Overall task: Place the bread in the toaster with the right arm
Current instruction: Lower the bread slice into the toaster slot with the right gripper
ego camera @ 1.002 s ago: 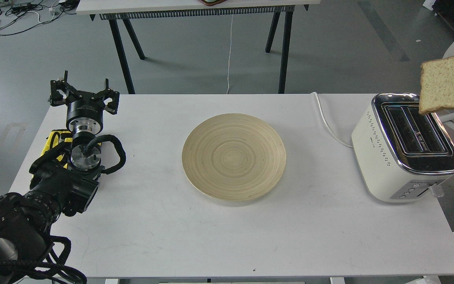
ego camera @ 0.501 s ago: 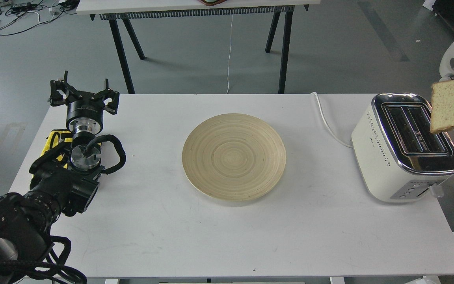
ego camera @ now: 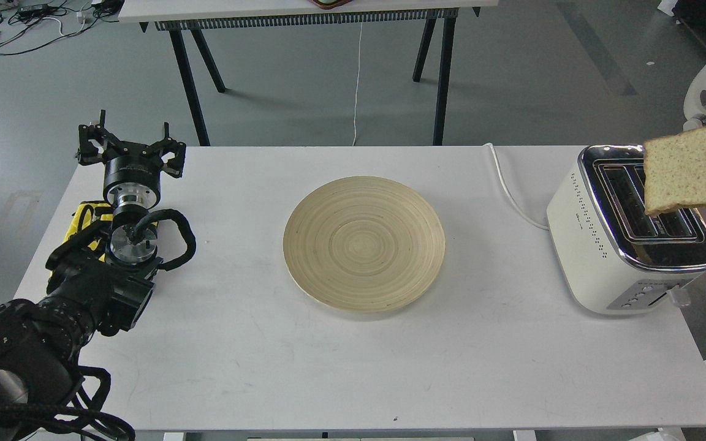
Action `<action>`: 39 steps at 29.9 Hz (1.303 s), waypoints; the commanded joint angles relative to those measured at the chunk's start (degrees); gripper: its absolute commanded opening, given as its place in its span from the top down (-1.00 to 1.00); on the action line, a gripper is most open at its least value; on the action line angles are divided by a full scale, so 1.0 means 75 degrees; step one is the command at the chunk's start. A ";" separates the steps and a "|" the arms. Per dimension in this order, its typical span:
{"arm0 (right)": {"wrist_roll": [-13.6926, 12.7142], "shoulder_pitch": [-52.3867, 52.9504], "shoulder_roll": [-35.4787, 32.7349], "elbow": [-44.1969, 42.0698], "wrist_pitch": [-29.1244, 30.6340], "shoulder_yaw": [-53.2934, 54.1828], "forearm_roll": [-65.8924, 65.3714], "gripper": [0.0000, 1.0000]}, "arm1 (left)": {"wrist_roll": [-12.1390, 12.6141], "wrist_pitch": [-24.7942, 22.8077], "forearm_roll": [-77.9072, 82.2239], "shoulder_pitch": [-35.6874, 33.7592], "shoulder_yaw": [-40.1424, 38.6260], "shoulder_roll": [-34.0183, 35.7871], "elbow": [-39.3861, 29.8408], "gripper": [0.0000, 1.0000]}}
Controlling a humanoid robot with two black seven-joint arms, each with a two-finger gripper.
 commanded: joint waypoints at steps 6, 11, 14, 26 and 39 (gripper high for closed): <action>-0.0023 -0.0160 0.0181 -0.0114 0.0001 -0.0006 -0.0013 0.99 | 0.0001 0.0000 0.0000 0.0000 0.0000 0.0008 0.0000 -1.00; -0.0023 -0.0207 0.0181 -0.0184 0.0001 -0.0006 -0.0025 0.99 | 0.0001 0.0000 0.0000 0.0000 0.0000 0.0008 0.0000 -1.00; -0.0023 -0.0336 0.0181 -0.0196 0.0001 0.0006 -0.0025 0.99 | 0.0001 0.0000 0.0000 0.0000 0.0000 -0.0004 0.0000 -1.00; -0.0105 -0.0477 0.0473 -0.0430 0.0001 0.0006 -0.0037 0.99 | 0.0001 0.0000 0.0000 0.0000 0.0000 -0.0004 0.0000 -1.00; -0.0351 -0.0547 0.1399 -0.1075 0.0001 0.0006 -0.0131 0.99 | 0.0001 0.0000 0.0000 0.0000 0.0000 0.0008 0.0000 -1.00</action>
